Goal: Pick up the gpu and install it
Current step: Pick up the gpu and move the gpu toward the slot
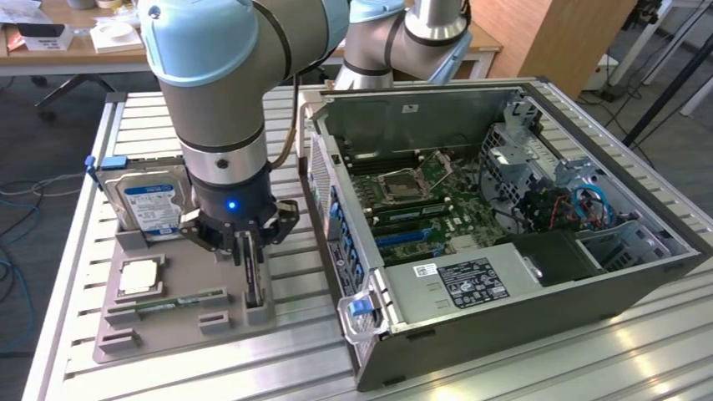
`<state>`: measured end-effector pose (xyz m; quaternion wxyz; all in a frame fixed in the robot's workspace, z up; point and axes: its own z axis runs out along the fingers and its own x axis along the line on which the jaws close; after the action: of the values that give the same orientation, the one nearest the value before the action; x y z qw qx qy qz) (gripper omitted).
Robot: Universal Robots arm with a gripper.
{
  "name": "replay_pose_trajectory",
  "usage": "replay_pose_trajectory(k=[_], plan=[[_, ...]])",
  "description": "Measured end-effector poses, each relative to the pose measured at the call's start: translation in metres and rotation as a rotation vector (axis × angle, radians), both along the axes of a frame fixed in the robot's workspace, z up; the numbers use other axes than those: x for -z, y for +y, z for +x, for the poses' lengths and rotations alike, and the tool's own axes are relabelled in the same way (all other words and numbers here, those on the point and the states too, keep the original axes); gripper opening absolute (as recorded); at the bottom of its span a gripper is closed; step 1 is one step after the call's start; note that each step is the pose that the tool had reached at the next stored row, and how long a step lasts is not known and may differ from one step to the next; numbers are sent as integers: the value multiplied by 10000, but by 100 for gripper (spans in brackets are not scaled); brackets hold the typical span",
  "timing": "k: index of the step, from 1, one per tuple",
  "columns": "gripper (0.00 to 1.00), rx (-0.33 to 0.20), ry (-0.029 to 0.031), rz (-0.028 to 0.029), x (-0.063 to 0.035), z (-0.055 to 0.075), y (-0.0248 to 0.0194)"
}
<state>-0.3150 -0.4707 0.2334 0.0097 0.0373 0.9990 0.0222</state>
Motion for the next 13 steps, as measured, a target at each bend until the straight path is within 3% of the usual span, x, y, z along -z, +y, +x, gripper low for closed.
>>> replay_pose_trajectory(k=[1, 13], plan=[[35, 1, 0, 0, 0, 0, 0], [35, -2, -2, 3, 3, 6, 0]])
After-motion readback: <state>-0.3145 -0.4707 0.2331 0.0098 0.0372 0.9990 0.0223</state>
